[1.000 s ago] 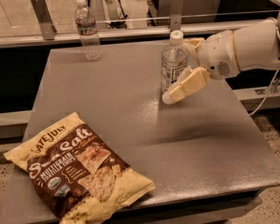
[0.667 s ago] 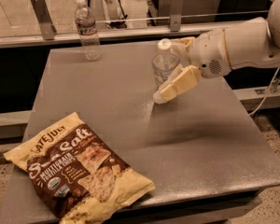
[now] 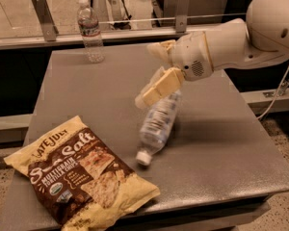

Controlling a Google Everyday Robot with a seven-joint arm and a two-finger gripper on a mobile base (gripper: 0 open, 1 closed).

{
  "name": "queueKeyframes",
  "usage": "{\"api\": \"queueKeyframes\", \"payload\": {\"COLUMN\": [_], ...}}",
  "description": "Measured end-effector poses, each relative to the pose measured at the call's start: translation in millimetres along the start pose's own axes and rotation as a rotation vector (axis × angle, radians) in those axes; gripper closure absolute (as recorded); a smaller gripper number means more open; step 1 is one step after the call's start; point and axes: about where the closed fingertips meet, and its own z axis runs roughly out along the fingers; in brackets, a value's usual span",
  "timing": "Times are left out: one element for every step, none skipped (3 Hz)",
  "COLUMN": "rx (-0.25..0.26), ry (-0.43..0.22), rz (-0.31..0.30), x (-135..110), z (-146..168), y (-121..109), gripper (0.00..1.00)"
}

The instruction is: Knock blue plastic bottle over

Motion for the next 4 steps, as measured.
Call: {"api": "queueKeyframes", "payload": {"rx": [-0.021,-0.023,-0.014,0.003], "ry": [-0.003,-0.004,-0.004,0.001], "rz": [0.018,0.045,0.077,0.104], "x": [0.7,6.4,15.1,23.8], "z": [11.1,14.4,11.8,5.6], "y": [2.4,2.0,0.6,-1.8], "gripper": [0.0,0.0,0.0,0.0]}}
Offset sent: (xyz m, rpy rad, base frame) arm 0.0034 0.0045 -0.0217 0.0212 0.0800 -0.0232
